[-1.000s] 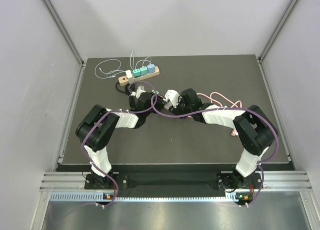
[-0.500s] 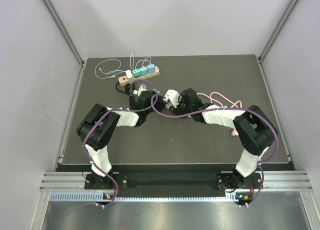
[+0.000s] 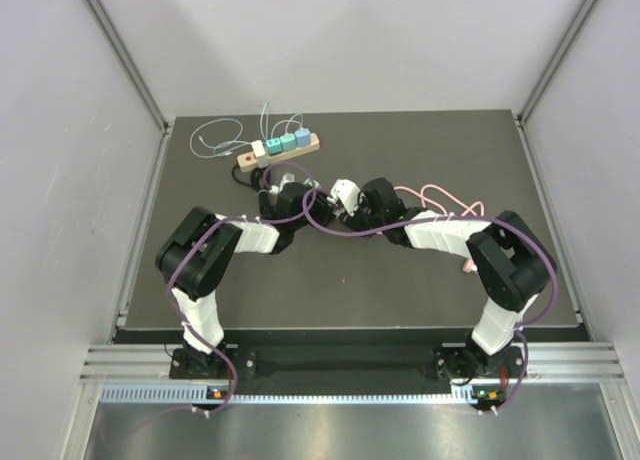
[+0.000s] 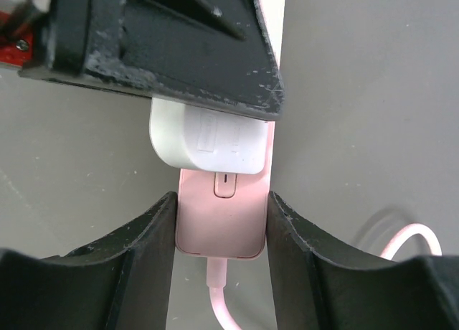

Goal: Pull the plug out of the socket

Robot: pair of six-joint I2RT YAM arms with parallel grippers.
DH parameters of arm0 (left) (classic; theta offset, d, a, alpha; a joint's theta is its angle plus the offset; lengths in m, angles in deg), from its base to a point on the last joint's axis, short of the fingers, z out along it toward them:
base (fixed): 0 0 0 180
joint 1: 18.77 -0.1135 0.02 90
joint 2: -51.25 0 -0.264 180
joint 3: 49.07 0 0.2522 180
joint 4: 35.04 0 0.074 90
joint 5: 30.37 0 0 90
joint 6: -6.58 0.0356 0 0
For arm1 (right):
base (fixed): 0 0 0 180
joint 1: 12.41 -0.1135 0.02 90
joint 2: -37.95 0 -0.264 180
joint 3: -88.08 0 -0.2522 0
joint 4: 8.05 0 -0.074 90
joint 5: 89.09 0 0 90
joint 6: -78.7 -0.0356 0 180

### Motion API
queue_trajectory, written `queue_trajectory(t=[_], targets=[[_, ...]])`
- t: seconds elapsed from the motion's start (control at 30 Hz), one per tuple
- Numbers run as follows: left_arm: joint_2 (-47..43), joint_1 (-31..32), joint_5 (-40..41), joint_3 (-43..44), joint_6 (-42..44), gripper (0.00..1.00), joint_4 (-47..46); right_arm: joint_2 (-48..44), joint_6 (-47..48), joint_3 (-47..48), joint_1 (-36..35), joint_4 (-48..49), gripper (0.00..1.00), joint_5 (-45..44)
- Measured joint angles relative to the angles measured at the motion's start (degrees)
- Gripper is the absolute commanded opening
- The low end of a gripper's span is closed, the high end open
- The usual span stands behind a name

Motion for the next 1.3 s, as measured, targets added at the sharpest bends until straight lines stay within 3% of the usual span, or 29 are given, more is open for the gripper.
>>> queue_trajectory(t=[0.2, 0.33, 0.4, 0.47, 0.67, 0.87, 1.03, 1.3], targets=[[0.50, 0.00, -1.03, -0.09, -3.58, 0.18, 0.24, -0.33, 0.04, -1.38, 0.02, 1.42, 0.00, -0.61], [0.50, -0.04, -1.44, -0.11, -4.42, 0.01, 0.17, -0.87, 0.22, -2.05, 0.02, 2.23, 0.00, -0.85], [0.50, -0.04, -1.49, -0.11, -4.50, 0.00, 0.17, -1.01, 0.48, -2.34, 0.02, 2.60, 0.02, -0.90], [0.50, -0.04, -1.57, -0.24, -4.59, 0.00, -0.04, -1.07, 0.70, -2.38, 0.02, 2.67, 0.10, -0.94], [0.28, -0.11, -1.84, -1.70, -4.63, 0.00, -1.64, -1.07, 0.44, -2.38, 0.74, 2.03, 0.50, 1.55], [-1.42, -0.07, -3.69, -2.60, -2.56, 0.00, -1.70, -1.18, -2.34, -2.19, 5.18, 1.70, 0.74, 12.46], [-3.89, -0.04, -5.05, -2.64, 0.46, 0.00, -2.49, -2.64, -5.57, -2.19, 12.24, 0.61, 0.85, 24.48], [-6.78, -0.09, -6.34, -2.64, 8.26, 0.00, -2.14, -3.45, -12.92, -0.74, 16.35, 0.31, 0.88, 39.76]])
